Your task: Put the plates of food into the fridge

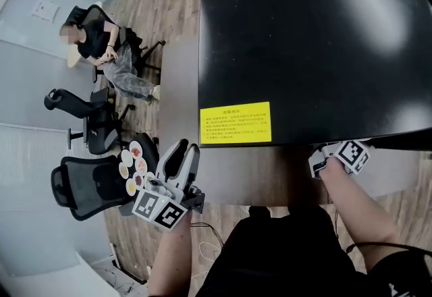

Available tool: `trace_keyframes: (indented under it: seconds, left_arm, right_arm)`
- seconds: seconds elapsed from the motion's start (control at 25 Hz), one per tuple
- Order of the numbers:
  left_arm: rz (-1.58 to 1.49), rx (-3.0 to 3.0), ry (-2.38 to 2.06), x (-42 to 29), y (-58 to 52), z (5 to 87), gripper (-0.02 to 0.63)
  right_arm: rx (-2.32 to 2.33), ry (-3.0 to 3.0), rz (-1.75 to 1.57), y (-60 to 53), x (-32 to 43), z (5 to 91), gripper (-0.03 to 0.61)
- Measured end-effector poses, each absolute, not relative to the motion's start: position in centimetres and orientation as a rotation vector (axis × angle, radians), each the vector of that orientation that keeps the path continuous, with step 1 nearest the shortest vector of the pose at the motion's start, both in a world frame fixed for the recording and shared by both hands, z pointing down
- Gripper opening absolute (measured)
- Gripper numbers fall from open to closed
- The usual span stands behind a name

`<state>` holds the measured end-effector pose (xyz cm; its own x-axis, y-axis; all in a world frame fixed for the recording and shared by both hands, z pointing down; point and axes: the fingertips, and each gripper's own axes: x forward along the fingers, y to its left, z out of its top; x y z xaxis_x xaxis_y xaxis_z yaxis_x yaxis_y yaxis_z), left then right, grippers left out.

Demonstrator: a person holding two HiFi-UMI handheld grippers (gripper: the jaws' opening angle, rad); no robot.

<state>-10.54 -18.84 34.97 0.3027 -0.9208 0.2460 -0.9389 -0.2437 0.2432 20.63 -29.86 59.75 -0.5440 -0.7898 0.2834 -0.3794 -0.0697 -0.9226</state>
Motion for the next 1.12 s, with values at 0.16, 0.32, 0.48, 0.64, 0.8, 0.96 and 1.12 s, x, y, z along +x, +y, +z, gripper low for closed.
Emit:
trace_keyframes:
  seconds: [0.16, 0.32, 0.48, 0.64, 0.8, 0.96, 1.12]
  left_arm:
    - [0.07, 2.208, -1.704, -11.8, -17.6, 34.8, 0.133]
    - [0.068, 2.189, -1.73, -13.0, -16.6, 34.4, 0.133]
    - [0.075, 2.193, -1.75, -13.6, -15.9, 33.7, 0.133]
    - [0.065, 2.184, -1.77, -14.4, -15.4, 33.3, 0.133]
    - [0.062, 2.178, -1.773, -14.7, -15.3, 33.5, 0.133]
    - [0.055, 2.194, -1.759, -14.5, -15.6, 33.3, 0.133]
    - [0.05, 2.222, -1.733, -14.0, -16.1, 33.1, 0.133]
  right_arm:
    - [-1.283, 1.909, -1.557, -30.4, 20.2, 59.1, 0.115]
    - [-1.321, 1.956, -1.493, -30.8, 20.0, 59.2, 0.115]
    - [-1.366, 1.977, -1.453, -31.0, 19.7, 58.9, 0.115]
    - [-1.475, 2.134, -1.351, -31.2, 19.5, 59.0, 0.117]
    - [-1.646, 2.325, -1.205, -31.3, 20.1, 60.0, 0.147]
    - [-1.79, 2.468, -1.054, -31.1, 20.9, 60.6, 0.161]
    - [-1.86, 2.558, -0.899, -30.6, 21.8, 60.3, 0.162]
